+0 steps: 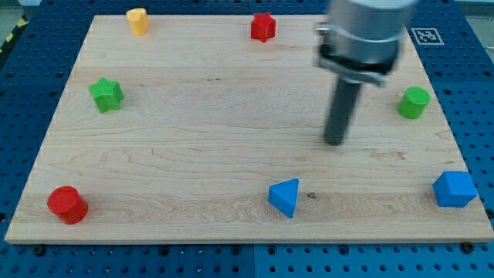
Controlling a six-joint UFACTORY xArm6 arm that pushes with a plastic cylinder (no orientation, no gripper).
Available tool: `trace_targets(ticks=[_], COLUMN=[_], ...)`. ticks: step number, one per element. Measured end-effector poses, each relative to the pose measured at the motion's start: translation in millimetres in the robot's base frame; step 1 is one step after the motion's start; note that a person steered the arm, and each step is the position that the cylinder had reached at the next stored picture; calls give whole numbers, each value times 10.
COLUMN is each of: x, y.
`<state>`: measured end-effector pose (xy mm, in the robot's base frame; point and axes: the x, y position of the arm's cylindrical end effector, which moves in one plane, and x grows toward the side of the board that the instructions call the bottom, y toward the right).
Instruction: Move the blue cube to the parallel left of the green circle
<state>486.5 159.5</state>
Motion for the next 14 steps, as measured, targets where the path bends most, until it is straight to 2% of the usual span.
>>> trace_targets(ticks=[2, 3, 4, 6, 9, 11, 12, 14], x=[383, 645, 1078, 1138, 965, 929, 753, 605], y=[1819, 1848, 1662, 1431, 1211, 832, 752, 232])
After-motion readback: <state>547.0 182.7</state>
